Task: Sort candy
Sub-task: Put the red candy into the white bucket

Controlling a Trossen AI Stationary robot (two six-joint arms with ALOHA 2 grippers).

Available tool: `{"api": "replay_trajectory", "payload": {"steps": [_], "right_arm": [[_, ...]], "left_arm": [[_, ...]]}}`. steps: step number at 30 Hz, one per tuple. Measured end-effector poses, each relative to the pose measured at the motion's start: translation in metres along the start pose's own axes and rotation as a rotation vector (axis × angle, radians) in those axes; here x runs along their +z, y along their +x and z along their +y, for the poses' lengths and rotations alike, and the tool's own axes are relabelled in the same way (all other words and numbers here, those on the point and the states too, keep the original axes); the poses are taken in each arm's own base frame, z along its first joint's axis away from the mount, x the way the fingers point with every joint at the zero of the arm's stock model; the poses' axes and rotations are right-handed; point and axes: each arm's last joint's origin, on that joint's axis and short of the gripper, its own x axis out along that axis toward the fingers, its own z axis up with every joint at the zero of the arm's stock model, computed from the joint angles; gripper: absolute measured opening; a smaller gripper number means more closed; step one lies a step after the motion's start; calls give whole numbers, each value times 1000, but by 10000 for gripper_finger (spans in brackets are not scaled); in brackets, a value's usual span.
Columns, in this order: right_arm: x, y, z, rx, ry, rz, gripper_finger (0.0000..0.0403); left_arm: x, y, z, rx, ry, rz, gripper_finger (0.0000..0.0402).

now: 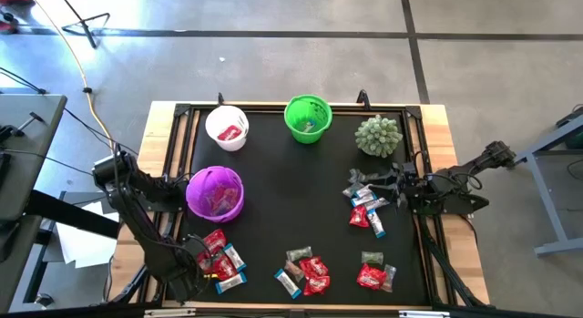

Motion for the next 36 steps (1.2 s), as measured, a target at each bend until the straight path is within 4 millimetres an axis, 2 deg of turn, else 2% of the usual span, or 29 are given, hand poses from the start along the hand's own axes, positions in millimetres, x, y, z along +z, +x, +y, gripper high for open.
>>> {"api": "replay_trajectory", "payload": {"steps": [7, 18, 22, 32, 36], "right_arm": [[0, 0, 0, 1, 0, 0, 126], [0, 0, 0, 3, 0, 2, 126], [0, 0, 0, 3, 0, 2, 126], [0, 0, 0, 3, 0, 2, 126], [0, 0, 0, 3, 0, 2, 126]], "left_arm": [[0, 13, -6, -134, 24, 15, 234], [1, 15, -5, -145, 25, 14, 226], [0, 15, -6, -154, 9, 16, 182], [0, 16, -8, -170, -51, 25, 21], [0, 15, -8, -169, -77, 27, 11]]}}
